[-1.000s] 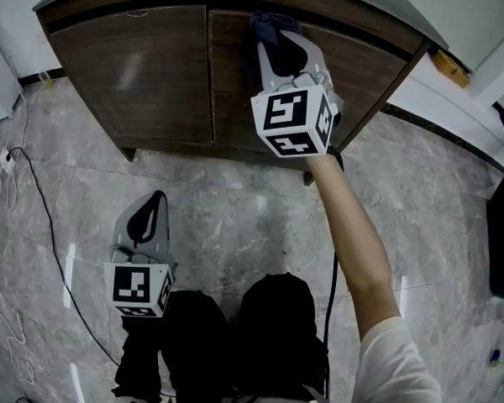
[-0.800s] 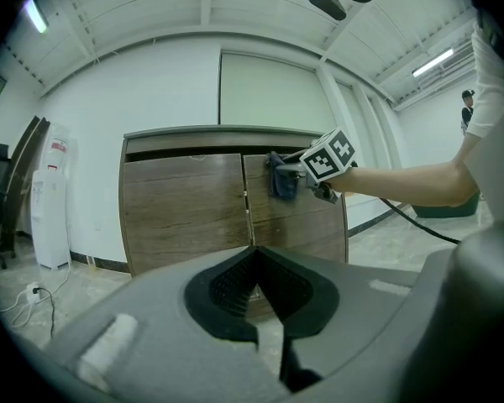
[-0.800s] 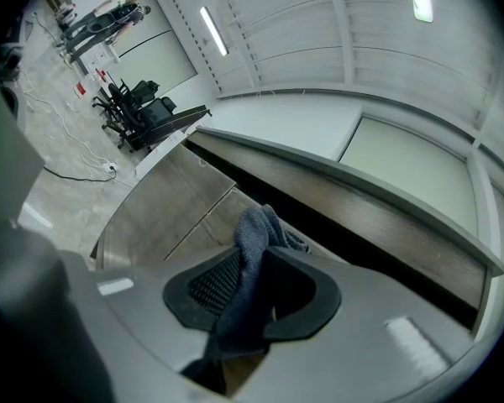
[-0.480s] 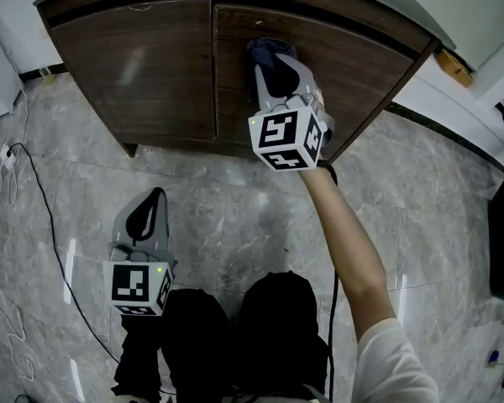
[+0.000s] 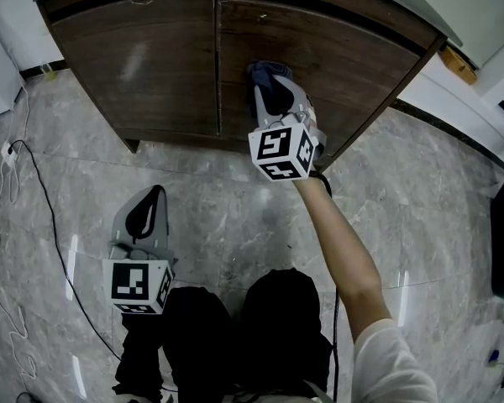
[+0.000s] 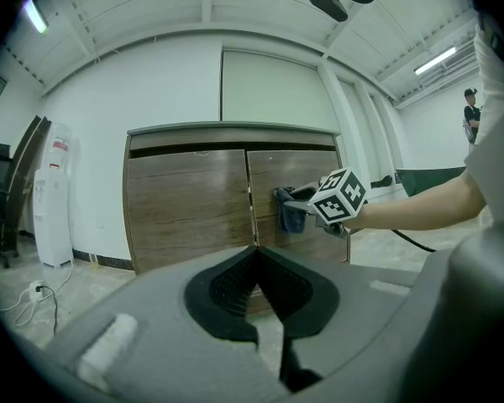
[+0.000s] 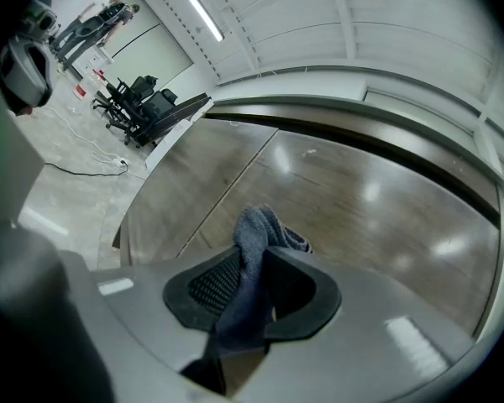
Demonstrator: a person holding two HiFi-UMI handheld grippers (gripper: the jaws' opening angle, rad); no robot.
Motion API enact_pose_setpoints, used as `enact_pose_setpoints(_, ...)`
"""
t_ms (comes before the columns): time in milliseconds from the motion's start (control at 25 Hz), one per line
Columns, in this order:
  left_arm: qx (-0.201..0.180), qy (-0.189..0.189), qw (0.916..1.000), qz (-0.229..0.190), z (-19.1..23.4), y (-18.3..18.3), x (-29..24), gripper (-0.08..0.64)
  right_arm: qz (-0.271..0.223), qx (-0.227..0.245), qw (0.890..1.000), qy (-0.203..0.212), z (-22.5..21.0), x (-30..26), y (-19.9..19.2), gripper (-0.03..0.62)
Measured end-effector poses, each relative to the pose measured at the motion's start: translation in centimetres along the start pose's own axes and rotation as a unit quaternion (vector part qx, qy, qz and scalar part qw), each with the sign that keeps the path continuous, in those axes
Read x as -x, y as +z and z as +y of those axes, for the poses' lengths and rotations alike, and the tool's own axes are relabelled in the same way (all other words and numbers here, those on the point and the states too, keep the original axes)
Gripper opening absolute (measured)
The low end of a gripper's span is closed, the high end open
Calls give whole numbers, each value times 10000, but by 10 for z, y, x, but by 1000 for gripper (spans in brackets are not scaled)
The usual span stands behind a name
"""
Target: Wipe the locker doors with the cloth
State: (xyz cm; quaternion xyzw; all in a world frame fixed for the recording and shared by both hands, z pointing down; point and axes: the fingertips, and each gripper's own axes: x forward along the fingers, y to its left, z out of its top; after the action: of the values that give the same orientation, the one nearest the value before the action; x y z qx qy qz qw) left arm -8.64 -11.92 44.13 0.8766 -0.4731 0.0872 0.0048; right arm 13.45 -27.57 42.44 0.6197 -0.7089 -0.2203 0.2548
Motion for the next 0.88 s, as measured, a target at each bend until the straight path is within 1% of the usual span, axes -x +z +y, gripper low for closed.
enact_pose_setpoints(120,-2,10,10000,10,1,-1,1,3,91,-60,9999,78,12,-2,-14,95)
enact_pose_setpoints(440,-12,78,9999,61,7,-5,4,3,382,-17,9988,303,48,-6,-56,94)
enact_pose_setpoints(640,-22,83,9999,80,9,-6,4,3,509,128,9978,396,65,-8,-78,94)
enact_pose_setpoints(880,-27,126,9999,106,11,-8,4,3,697,100,9959,569,87,-10,-103,92)
